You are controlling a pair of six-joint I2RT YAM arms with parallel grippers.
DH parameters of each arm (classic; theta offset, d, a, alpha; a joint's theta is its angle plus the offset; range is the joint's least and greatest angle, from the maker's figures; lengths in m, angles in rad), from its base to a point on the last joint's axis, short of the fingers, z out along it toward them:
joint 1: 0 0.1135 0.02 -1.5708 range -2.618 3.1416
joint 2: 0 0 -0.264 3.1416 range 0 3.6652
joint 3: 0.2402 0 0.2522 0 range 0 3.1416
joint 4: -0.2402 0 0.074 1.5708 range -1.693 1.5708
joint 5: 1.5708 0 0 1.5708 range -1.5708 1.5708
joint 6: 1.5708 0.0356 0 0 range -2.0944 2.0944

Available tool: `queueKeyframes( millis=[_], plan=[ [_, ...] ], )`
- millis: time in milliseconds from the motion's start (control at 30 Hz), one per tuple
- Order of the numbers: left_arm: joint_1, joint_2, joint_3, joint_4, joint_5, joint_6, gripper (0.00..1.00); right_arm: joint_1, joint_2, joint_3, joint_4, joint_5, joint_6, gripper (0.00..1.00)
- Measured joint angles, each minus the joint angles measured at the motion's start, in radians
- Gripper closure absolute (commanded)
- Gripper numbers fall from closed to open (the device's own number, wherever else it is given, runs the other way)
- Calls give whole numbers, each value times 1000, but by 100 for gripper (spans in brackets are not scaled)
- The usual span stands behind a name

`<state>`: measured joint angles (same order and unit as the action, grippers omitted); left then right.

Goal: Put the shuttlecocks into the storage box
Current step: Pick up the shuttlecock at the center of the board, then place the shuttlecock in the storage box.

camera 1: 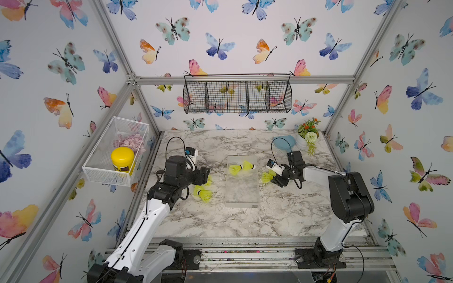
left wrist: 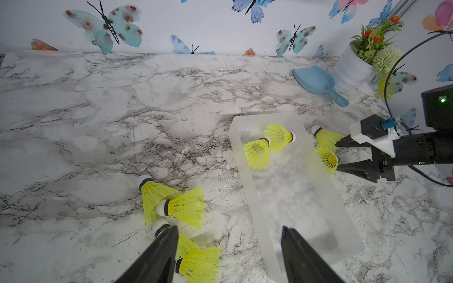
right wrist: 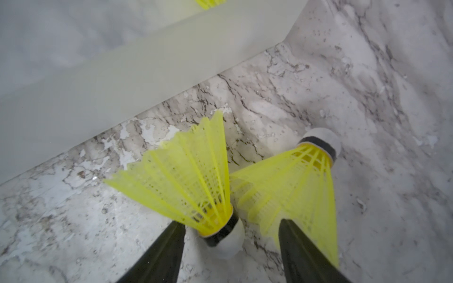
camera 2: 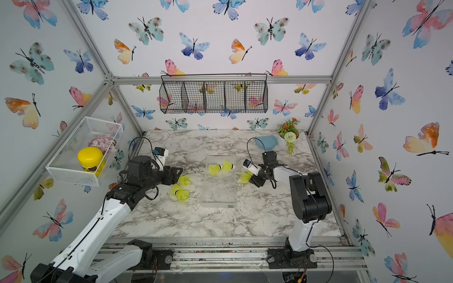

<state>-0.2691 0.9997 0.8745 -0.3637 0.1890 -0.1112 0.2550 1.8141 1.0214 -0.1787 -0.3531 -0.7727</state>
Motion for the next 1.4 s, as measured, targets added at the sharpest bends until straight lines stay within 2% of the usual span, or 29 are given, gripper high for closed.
queueKeyframes(
  millis=[333,533,767,967,1033,1133,1267,1400],
  plan=[
    [0,0,0,0,0,0,29,0,37,26,-55,-47,-41,53],
    [0,0,0,0,0,3,29,0,37,26,-65,-44,-34,69],
    [0,0,0,0,20,9,28,0,5,4,-60,-33,-14,71],
    [-5,24,0,38,195,-15,29,2,-166,-55,-55,-29,49,73],
    [-34,54,0,70,247,-41,29,6,-219,-62,-53,-29,75,73],
    [-129,116,12,103,304,-64,29,16,-280,-64,-53,-29,115,74],
    [-260,220,97,131,353,-64,29,43,-351,-86,-56,-34,156,74],
    [-349,305,184,145,388,-37,30,69,-417,-106,-75,-41,190,74]
  ],
)
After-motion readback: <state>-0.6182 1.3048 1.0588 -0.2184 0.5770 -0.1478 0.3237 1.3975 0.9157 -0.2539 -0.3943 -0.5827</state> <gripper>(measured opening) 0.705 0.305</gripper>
